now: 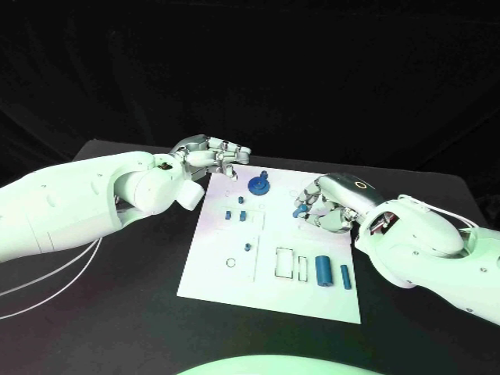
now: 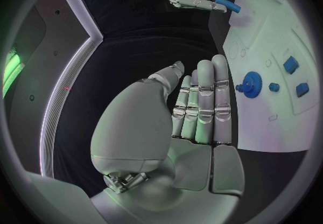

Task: Assemble the parts on the task board

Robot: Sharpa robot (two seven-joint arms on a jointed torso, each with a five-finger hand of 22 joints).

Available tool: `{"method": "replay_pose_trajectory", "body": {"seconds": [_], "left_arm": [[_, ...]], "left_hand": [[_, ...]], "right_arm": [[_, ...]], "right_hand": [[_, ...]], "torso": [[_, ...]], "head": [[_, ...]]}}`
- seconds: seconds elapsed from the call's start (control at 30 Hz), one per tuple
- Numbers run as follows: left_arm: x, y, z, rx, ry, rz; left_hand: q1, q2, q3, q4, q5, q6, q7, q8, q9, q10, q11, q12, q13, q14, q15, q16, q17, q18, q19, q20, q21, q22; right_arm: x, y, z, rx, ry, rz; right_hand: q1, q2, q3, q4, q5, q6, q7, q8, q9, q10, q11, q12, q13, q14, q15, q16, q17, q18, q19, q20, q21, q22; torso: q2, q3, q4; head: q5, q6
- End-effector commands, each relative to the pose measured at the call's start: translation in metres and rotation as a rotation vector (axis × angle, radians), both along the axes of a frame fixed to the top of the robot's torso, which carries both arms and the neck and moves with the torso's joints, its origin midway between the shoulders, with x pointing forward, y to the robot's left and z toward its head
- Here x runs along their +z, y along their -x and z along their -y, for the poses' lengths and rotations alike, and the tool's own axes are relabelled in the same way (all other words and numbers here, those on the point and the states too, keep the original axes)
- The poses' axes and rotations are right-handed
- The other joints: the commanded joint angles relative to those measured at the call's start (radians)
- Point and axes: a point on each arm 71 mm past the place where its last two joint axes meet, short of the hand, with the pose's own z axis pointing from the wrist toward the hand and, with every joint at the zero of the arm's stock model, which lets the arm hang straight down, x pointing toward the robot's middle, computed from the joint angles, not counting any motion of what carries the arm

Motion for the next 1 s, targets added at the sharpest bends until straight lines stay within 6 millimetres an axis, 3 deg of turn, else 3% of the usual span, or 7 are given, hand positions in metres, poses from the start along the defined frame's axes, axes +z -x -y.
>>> {"method": "replay_pose_trajectory", "body": {"seconds": [0.03, 0.1, 0.3, 0.4, 0.53, 0.67, 1.0], "left_arm": [[0.001, 0.000, 0.003, -0.019, 0.011, -0.001], [0.001, 0.000, 0.003, -0.019, 0.011, 0.000], [0.000, -0.001, 0.006, -0.023, 0.015, 0.002], [0.000, -0.002, 0.008, -0.022, 0.016, 0.003], [-0.001, -0.003, 0.012, -0.024, 0.018, 0.003], [-0.001, -0.003, 0.016, -0.029, 0.020, 0.003], [-0.001, -0.004, 0.021, -0.039, 0.024, 0.002]], "left_hand": [[-0.009, 0.003, -0.006, -0.001, 0.000, -0.005, -0.002, -0.006, -0.001, -0.008, 0.000, 0.006, 0.002, -0.004, 0.001, -0.004, -0.001, 0.013, 0.002, 0.005, -0.007, -0.001], [-0.007, 0.005, -0.006, -0.001, 0.001, -0.005, -0.003, -0.005, -0.001, -0.009, 0.000, 0.007, 0.002, -0.004, 0.001, -0.004, -0.001, 0.013, 0.002, 0.005, -0.008, -0.002], [-0.007, 0.005, -0.006, -0.001, 0.001, -0.005, -0.003, -0.005, -0.001, -0.009, 0.000, 0.007, 0.002, -0.004, 0.001, -0.004, -0.001, 0.013, 0.003, 0.005, -0.008, -0.002], [-0.007, 0.005, -0.006, -0.001, 0.001, -0.005, -0.003, -0.005, -0.001, -0.009, 0.000, 0.007, 0.002, -0.004, 0.001, -0.004, -0.001, 0.013, 0.003, 0.005, -0.008, -0.002], [-0.007, 0.006, -0.007, -0.001, 0.000, -0.005, -0.002, -0.005, -0.001, -0.009, 0.000, 0.007, 0.002, -0.004, 0.001, -0.004, -0.002, 0.013, 0.003, 0.005, -0.009, -0.002], [-0.007, 0.006, -0.008, -0.001, 0.000, -0.005, -0.003, -0.005, -0.001, -0.008, 0.000, 0.008, 0.002, -0.004, 0.001, -0.004, -0.002, 0.013, 0.003, 0.005, -0.009, -0.002], [-0.007, 0.006, -0.008, -0.001, 0.000, -0.005, -0.003, -0.005, -0.001, -0.008, 0.000, 0.008, 0.002, -0.004, 0.001, -0.004, -0.002, 0.013, 0.003, 0.005, -0.009, -0.002]], "right_arm": [[0.004, 0.009, -0.014, 0.034, -0.073, -0.029], [0.003, 0.015, -0.025, 0.068, -0.087, -0.043], [-0.001, 0.031, -0.060, 0.161, -0.111, -0.078], [-0.006, 0.037, -0.078, 0.204, -0.116, -0.095], [-0.014, 0.043, -0.096, 0.243, -0.114, -0.115], [-0.023, 0.045, -0.106, 0.261, -0.106, -0.134], [-0.042, 0.045, -0.119, 0.281, -0.071, -0.163]], "right_hand": [[-0.006, 0.001, -0.003, 0.002, 0.008, 0.001, 0.003, 0.001, 0.002, 0.007, 0.001, -0.003, 0.000, 0.040, -0.004, 0.005, 0.002, -0.007, 0.009, 0.000, 0.007, 0.153], [-0.008, 0.000, -0.004, 0.003, 0.008, 0.000, 0.004, 0.000, 0.002, 0.006, 0.001, -0.004, 0.000, 0.040, -0.003, 0.005, 0.002, -0.007, 0.010, 0.000, 0.009, 0.155], [-0.009, 0.001, -0.004, 0.004, 0.009, -0.001, 0.004, -0.001, 0.002, 0.005, 0.002, -0.005, 0.000, 0.040, -0.003, 0.005, 0.002, -0.007, 0.009, 0.000, 0.007, 0.154], [-0.009, 0.001, -0.004, 0.003, 0.010, -0.003, 0.005, -0.002, 0.003, 0.004, 0.002, -0.007, 0.000, 0.040, -0.003, 0.004, 0.001, -0.007, 0.008, 0.000, 0.005, 0.153], [-0.009, 0.001, -0.004, 0.003, 0.010, -0.003, 0.005, -0.003, 0.003, 0.003, 0.002, -0.007, 0.000, 0.040, -0.003, 0.004, 0.001, -0.007, 0.008, 0.000, 0.006, 0.153], [-0.009, 0.002, -0.003, 0.003, 0.011, -0.004, 0.006, -0.003, 0.003, 0.003, 0.003, -0.008, 0.000, 0.041, -0.002, 0.005, 0.002, -0.007, 0.009, 0.000, 0.007, 0.154], [-0.009, 0.002, -0.003, 0.003, 0.012, -0.006, 0.007, -0.004, 0.003, 0.002, 0.003, -0.009, 0.000, 0.041, -0.002, 0.006, 0.003, -0.007, 0.009, 0.000, 0.007, 0.154]], "torso": [[0.000, 0.0001, -0.0003], [0.000, 0.0001, -0.0021], [-0.001, -0.0002, 0.0034], [-0.002, -0.0003, 0.0046], [-0.002, -0.0010, 0.0058], [-0.002, -0.0023, 0.0048], [0.000, -0.0005, 0.0032]], "head": [[0.006, 0.001], [0.010, 0.001], [0.017, -0.003], [0.036, -0.009], [0.049, -0.010], [0.058, -0.012], [0.075, -0.021]]}}
